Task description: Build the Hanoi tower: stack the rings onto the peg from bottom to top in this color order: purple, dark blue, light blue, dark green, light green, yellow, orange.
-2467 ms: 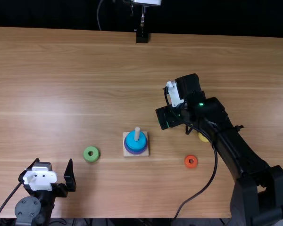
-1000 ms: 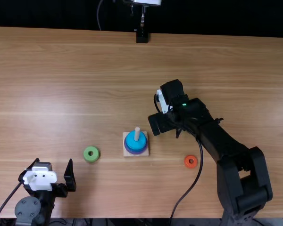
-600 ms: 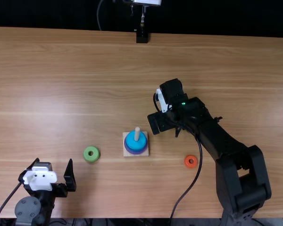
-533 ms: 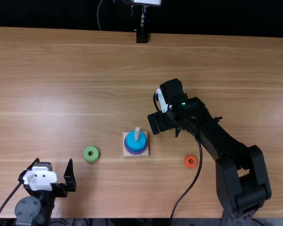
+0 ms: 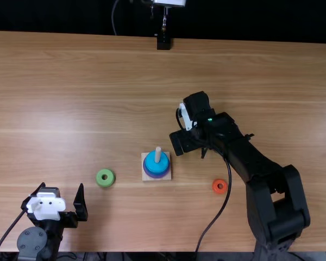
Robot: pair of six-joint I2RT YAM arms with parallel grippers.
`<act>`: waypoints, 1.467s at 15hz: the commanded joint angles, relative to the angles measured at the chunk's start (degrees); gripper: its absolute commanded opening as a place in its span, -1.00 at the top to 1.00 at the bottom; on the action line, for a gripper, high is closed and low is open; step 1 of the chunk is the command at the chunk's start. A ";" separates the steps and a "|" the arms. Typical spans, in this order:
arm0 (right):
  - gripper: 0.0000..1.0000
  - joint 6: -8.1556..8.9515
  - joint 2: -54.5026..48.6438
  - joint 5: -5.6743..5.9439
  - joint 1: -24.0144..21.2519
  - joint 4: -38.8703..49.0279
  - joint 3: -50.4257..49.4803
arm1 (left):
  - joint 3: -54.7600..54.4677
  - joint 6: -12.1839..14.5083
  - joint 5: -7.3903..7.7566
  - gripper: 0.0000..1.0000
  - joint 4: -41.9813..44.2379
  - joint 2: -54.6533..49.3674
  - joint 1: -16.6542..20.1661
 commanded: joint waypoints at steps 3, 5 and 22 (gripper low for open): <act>0.06 0.36 1.07 -0.07 0.63 0.03 1.47 | -6.33 0.67 0.51 -1.00 -4.44 -0.67 0.21; 0.62 0.36 1.07 -0.07 0.63 0.03 1.29 | -6.33 0.67 0.51 -1.00 -4.34 -0.67 0.21; 1.00 -4.07 -12.73 -0.39 2.56 -23.28 17.38 | -6.33 0.67 0.51 -1.00 -4.34 -0.67 0.21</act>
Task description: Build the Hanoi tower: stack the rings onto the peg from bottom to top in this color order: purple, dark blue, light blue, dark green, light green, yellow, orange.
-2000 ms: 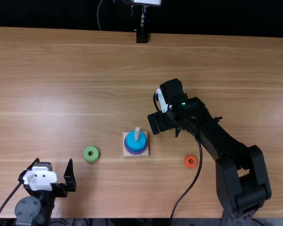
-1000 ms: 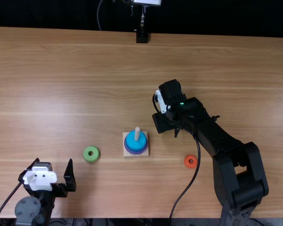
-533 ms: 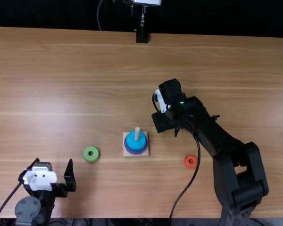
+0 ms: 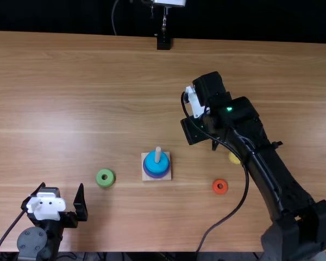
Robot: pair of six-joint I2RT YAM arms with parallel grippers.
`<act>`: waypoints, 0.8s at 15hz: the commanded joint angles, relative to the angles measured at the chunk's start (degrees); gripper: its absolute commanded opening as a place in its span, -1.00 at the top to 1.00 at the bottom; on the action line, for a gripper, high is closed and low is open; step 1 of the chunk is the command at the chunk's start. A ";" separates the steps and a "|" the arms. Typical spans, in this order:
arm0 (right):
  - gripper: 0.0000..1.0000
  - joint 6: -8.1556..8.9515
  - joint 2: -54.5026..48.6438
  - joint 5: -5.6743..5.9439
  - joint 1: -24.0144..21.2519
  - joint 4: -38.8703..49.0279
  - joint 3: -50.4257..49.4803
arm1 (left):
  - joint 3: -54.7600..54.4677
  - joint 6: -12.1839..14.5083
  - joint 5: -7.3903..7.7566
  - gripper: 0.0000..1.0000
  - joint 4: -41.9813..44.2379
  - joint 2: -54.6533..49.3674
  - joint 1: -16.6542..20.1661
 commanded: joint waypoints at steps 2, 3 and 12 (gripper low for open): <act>1.00 -2.31 -3.51 -0.28 2.83 -6.84 5.83 | -6.33 0.69 0.51 -1.00 -4.29 -0.67 0.21; 1.00 -2.31 -3.60 -0.28 3.80 -9.79 8.03 | -6.33 0.69 0.51 -1.00 -4.29 -0.67 0.21; 1.00 -1.67 -3.95 -1.02 11.09 -17.39 16.73 | -6.33 0.69 0.51 -1.00 -4.29 -0.67 0.21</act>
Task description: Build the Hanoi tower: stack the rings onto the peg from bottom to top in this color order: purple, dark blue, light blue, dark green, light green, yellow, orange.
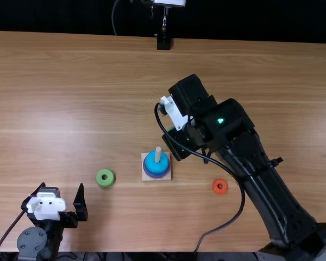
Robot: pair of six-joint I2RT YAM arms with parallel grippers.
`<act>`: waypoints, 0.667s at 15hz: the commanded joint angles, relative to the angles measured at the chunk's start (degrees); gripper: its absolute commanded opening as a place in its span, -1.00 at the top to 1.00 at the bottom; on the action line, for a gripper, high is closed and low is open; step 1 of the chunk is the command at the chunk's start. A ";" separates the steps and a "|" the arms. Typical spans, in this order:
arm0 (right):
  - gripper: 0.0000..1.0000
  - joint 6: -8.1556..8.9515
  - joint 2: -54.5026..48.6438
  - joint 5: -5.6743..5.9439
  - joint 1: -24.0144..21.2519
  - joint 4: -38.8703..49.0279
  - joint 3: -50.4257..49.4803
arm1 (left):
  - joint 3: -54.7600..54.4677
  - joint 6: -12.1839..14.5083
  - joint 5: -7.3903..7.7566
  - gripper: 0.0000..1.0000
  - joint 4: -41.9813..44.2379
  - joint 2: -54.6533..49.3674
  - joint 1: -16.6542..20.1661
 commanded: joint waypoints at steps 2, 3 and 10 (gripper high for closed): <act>1.00 0.24 -1.70 -0.64 2.18 -0.10 2.40 | -6.33 0.69 0.51 -1.00 -4.29 -0.67 0.21; 1.00 0.24 -1.70 -0.75 2.97 0.01 3.01 | -6.33 0.69 0.51 -1.00 -4.29 -0.67 0.21; 1.00 0.56 -1.52 -1.70 5.35 0.11 3.36 | -6.33 0.69 0.51 -1.00 -4.29 -0.67 0.21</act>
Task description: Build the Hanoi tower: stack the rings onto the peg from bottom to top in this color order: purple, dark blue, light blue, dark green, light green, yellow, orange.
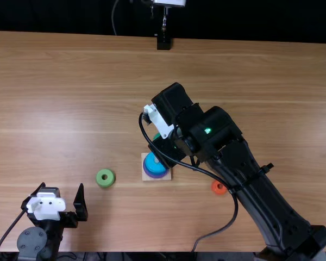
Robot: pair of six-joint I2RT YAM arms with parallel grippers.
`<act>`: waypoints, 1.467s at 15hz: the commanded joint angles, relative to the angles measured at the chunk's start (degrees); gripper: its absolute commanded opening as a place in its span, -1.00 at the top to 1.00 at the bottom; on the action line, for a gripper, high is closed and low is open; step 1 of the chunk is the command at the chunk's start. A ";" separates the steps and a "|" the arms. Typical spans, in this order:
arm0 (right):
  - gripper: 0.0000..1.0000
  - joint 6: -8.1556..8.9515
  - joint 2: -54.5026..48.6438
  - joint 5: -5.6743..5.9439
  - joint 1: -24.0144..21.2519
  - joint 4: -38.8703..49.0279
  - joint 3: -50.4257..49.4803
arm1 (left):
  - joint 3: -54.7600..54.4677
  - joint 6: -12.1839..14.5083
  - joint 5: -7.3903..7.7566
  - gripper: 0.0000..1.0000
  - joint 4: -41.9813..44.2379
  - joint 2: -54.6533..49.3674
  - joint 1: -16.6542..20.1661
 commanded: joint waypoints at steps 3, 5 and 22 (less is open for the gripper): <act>1.00 0.61 -1.44 -1.66 1.28 0.28 1.81 | -6.33 0.67 0.53 -1.00 -4.44 -0.67 0.21; 1.00 0.93 -1.44 -1.88 1.37 0.39 1.64 | -6.33 0.67 0.53 -1.00 -4.34 -0.67 0.21; 1.00 0.93 0.23 -3.56 1.37 0.49 -2.76 | -6.33 0.67 0.53 -1.00 -4.44 -0.67 0.21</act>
